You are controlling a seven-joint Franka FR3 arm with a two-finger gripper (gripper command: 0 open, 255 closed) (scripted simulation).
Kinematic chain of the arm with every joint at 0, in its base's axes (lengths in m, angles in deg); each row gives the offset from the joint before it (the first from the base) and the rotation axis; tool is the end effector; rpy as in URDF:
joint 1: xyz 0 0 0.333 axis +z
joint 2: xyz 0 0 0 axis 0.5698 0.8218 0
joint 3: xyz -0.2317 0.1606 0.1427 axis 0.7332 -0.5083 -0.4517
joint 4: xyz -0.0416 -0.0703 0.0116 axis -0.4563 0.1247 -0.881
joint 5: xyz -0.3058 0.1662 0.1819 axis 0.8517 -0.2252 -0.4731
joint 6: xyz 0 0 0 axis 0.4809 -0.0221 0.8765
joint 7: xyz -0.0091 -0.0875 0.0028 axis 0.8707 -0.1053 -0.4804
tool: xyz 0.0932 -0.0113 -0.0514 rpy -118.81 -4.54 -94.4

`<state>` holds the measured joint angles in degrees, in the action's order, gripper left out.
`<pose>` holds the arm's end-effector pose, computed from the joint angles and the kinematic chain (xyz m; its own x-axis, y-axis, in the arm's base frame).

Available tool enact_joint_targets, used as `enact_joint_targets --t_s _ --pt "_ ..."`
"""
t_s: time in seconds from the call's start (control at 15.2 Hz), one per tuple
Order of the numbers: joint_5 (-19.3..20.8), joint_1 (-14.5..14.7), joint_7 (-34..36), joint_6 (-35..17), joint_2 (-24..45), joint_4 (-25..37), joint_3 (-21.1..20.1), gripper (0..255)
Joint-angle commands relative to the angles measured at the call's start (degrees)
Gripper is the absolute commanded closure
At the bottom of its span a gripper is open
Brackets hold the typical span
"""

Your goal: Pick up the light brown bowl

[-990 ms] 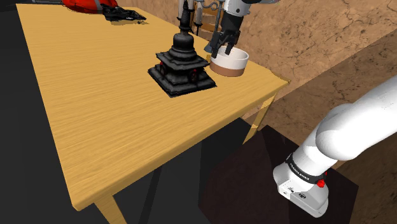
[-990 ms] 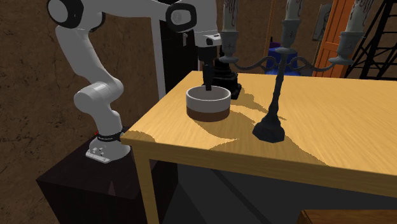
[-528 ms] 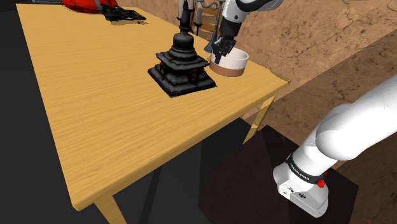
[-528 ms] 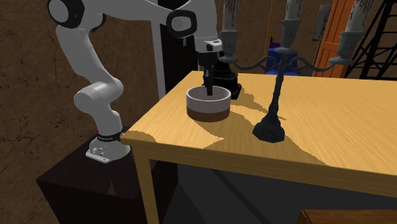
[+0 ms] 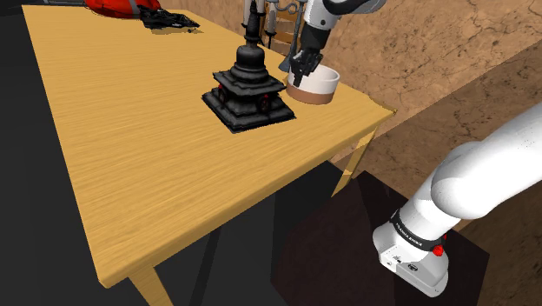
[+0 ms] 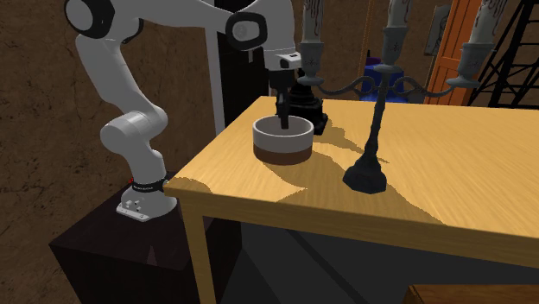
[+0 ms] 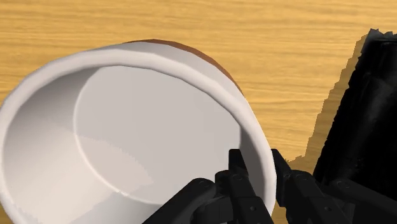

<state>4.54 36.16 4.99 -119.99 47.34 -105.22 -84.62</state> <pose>0.4810 0.0469 0.5277 0.9938 0.0452 0.1021 0.0466 -0.9989 -0.0111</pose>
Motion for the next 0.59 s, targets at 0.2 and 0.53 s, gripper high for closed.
enact_joint_targets --t_s 0.2,0.53 --pt "0.02 -0.03 0.06 3.53 -0.21 3.26 0.05 255" --pt "0.06 -0.05 0.09 7.38 -0.18 7.14 0.09 255"
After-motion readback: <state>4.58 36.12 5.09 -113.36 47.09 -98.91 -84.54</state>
